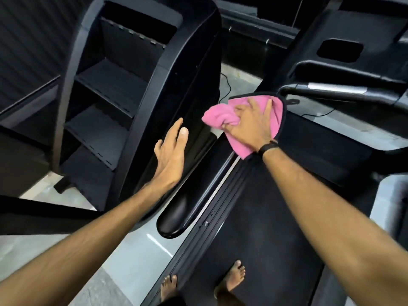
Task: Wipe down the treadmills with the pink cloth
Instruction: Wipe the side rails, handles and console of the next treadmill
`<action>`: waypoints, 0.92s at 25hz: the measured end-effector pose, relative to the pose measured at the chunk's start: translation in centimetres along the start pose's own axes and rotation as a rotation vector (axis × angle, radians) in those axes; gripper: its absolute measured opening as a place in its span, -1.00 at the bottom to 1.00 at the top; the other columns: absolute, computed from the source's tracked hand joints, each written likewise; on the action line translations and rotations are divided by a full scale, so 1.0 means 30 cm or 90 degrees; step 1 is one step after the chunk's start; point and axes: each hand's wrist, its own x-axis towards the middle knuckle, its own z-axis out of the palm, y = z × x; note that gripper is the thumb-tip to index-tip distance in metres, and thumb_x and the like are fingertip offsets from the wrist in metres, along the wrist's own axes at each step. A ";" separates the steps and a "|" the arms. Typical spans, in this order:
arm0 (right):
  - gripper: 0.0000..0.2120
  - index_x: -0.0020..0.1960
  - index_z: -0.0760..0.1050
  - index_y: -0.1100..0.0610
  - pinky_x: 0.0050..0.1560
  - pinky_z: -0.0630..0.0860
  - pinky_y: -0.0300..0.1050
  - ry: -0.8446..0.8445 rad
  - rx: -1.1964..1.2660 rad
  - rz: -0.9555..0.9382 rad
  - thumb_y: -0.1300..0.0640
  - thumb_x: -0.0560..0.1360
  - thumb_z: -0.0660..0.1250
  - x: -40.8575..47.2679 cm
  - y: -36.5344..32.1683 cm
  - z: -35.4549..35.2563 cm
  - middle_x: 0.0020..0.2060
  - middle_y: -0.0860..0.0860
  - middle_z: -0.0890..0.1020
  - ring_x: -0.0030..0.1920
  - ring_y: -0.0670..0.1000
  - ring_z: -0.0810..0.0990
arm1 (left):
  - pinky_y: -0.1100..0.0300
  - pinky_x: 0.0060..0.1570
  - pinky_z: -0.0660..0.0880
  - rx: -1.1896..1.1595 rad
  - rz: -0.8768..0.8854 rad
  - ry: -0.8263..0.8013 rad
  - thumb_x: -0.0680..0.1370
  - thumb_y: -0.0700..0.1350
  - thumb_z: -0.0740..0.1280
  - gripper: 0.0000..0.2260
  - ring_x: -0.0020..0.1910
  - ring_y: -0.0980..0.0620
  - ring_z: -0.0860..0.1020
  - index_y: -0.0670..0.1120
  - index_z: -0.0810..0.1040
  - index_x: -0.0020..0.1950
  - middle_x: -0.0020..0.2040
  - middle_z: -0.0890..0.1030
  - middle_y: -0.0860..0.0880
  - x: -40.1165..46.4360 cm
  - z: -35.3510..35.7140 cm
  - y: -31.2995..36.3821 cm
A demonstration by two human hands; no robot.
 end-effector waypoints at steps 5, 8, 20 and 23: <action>-0.47 0.35 0.56 0.03 0.51 -0.31 0.34 0.105 0.120 -0.132 -0.16 0.45 0.29 -0.336 -0.144 0.074 0.30 -0.04 0.58 0.54 0.10 0.24 | -0.17 0.51 0.11 0.002 0.014 0.009 0.53 0.36 0.02 -0.36 0.42 0.09 0.38 0.06 0.36 0.50 0.42 0.48 0.03 0.046 0.125 0.021; -0.45 0.39 0.53 -0.01 0.52 -0.34 0.22 0.087 0.137 -0.132 -0.19 0.45 0.34 -0.240 -0.090 0.060 0.30 -0.06 0.58 0.55 0.06 0.23 | -0.16 0.51 0.13 0.013 0.013 0.014 0.48 0.39 0.03 -0.32 0.44 0.05 0.37 0.07 0.40 0.48 0.45 0.46 -0.03 0.121 0.170 0.056; -0.54 0.31 0.57 -0.09 0.54 -0.27 0.19 0.073 0.121 -0.036 -0.24 0.50 0.21 0.231 0.210 -0.020 0.32 -0.13 0.57 0.54 0.03 0.23 | 0.09 0.51 -0.07 -0.018 0.020 -0.101 0.71 0.07 0.06 -0.60 0.35 0.36 0.13 0.06 0.26 0.55 0.40 0.21 0.39 0.486 0.368 0.195; -0.56 0.33 0.55 -0.06 0.51 -0.34 0.10 0.055 0.053 -0.023 -0.20 0.52 0.27 0.319 0.246 -0.058 0.36 -0.14 0.54 0.55 0.02 0.20 | 0.13 0.51 -0.03 -0.037 0.021 -0.101 0.64 0.18 0.08 -0.50 0.26 0.49 0.26 0.01 0.29 0.54 0.33 0.25 0.46 0.583 0.426 0.221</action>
